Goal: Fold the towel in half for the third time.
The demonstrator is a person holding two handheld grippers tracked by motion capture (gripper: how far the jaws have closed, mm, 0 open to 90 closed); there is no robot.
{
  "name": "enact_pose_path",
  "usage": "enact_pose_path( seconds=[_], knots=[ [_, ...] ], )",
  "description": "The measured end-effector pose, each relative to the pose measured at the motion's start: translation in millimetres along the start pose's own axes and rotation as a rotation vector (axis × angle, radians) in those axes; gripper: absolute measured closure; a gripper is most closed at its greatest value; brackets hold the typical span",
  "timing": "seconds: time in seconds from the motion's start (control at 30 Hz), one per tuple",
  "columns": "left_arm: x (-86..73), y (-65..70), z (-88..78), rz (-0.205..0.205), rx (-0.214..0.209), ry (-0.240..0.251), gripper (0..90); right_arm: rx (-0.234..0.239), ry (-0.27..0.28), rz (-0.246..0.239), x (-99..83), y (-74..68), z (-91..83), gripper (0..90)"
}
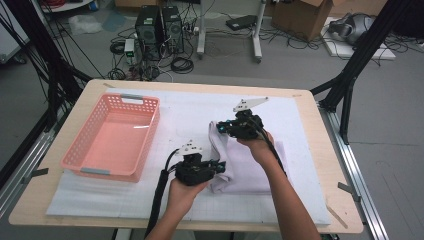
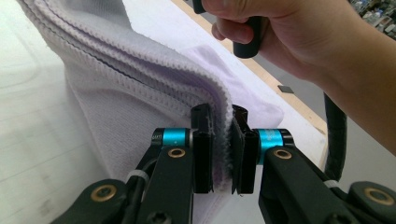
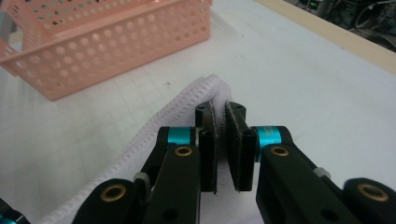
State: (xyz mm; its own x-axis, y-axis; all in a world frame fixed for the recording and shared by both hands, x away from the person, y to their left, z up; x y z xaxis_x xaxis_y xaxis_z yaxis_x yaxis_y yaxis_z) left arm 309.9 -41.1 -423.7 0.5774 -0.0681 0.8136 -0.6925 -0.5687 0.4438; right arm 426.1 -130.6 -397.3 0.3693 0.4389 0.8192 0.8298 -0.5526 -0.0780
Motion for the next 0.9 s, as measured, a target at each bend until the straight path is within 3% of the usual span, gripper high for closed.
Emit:
enact_pose_path(
  seconds=[0.27, 0.53, 0.73, 0.9],
  knots=[
    [-1.4, 10.4, 30.1, 0.027, -0.003, -0.039, 80.8, -0.065, -0.002, 0.038, -24.9, 21.9, -19.8, 84.0],
    [-4.3, 18.0, 50.0, 0.045, -0.004, -0.051, 77.8, -0.106, -0.011, 0.063, -48.4, 39.2, -31.1, 84.0],
    [-1.8, 18.6, 44.5, 0.103, -0.010, -0.016, 54.7, -0.130, -0.018, 0.085, -65.0, 52.7, -37.1, 83.7],
    [2.5, 13.1, 28.3, 0.157, 0.007, 0.028, 45.4, -0.143, -0.021, 0.104, -77.4, 60.7, -39.9, 83.7]
  ],
)
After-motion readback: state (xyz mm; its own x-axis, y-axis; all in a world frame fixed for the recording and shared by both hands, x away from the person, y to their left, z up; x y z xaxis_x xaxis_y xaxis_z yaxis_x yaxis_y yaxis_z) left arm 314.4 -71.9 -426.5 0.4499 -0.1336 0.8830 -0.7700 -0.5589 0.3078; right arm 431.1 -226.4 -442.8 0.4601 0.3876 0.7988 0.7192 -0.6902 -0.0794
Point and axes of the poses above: each handheld gripper's, and its own axes: z roughly forward along the jaws, x roughly out of its top, y roughly to its right, the point moved 7 cm from there along z, roughly forward along the jaws, and after that the axes turned 1 degree about -z, right-handed, at the moved point
